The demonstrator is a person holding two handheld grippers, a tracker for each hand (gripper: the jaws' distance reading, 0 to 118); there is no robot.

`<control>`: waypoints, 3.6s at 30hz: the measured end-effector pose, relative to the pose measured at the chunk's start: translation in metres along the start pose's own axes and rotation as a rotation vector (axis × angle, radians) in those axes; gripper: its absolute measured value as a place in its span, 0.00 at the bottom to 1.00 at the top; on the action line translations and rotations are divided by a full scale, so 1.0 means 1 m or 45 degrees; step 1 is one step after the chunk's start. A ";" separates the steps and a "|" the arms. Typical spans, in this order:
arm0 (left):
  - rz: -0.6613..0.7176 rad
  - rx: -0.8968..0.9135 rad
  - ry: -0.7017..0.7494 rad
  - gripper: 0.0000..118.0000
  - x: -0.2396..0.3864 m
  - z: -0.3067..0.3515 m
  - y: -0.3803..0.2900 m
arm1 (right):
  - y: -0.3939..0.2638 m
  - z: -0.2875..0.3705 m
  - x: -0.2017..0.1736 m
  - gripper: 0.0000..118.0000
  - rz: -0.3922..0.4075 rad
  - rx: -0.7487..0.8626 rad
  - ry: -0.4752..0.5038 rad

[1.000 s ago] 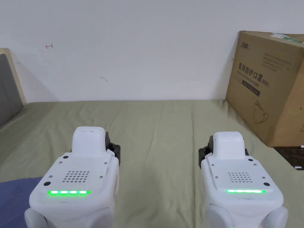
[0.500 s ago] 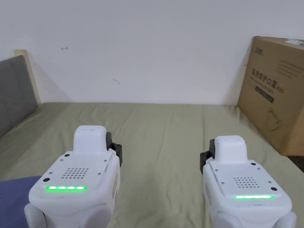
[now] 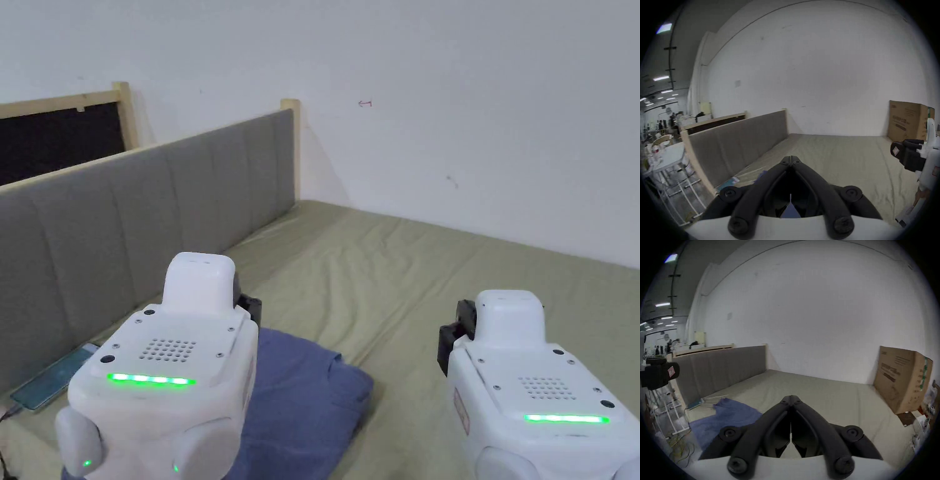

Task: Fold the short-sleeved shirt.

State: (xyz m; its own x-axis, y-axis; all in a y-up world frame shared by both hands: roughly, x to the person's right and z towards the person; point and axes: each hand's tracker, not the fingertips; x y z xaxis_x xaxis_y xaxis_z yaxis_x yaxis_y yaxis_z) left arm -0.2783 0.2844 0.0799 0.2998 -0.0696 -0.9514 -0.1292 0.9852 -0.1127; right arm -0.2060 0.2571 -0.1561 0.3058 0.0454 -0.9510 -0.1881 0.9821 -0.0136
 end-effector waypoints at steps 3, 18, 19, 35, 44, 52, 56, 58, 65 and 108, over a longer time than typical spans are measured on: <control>0.047 -0.042 0.032 0.00 -0.019 -0.002 -0.007 | -0.002 -0.012 -0.019 0.00 -0.019 -0.038 0.078; 0.169 -0.726 -0.207 0.00 -0.022 -0.144 -0.106 | -0.032 -0.043 -0.028 0.00 0.012 -0.211 0.083; 0.157 -0.807 -0.226 0.00 -0.019 -0.160 -0.119 | -0.036 -0.044 -0.025 0.00 0.010 -0.225 0.077; 0.092 -1.266 -0.211 0.81 0.025 -0.214 -0.211 | -0.065 -0.056 0.006 0.00 -0.040 -0.393 0.002; 0.116 -1.240 -0.144 0.04 0.022 -0.216 -0.206 | -0.071 -0.057 0.011 0.00 -0.088 -0.427 -0.002; 0.404 -1.170 -0.304 0.04 0.002 -0.215 -0.162 | -0.070 -0.047 0.029 0.00 -0.128 -0.423 -0.037; 0.292 -1.058 -0.390 0.04 0.035 -0.211 -0.112 | -0.067 -0.037 0.048 0.00 -0.178 -0.406 -0.081; 0.291 -0.994 -0.491 0.04 0.060 -0.207 -0.088 | -0.063 -0.028 0.062 0.00 -0.209 -0.382 -0.126; 0.135 -0.812 -0.916 0.04 0.187 -0.160 -0.014 | -0.041 0.018 0.129 0.00 -0.308 -0.266 -0.331; -0.130 -0.955 -1.144 0.00 0.264 -0.048 -0.115 | -0.099 0.091 0.214 0.00 -0.416 -0.461 -0.586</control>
State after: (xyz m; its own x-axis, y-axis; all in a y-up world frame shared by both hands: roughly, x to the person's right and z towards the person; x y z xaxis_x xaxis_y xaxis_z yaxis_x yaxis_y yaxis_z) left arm -0.2293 0.1452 -0.1718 0.8615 0.2883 -0.4179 -0.5003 0.6219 -0.6025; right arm -0.0371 0.1857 -0.3298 0.7522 -0.0913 -0.6526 -0.2950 0.8389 -0.4574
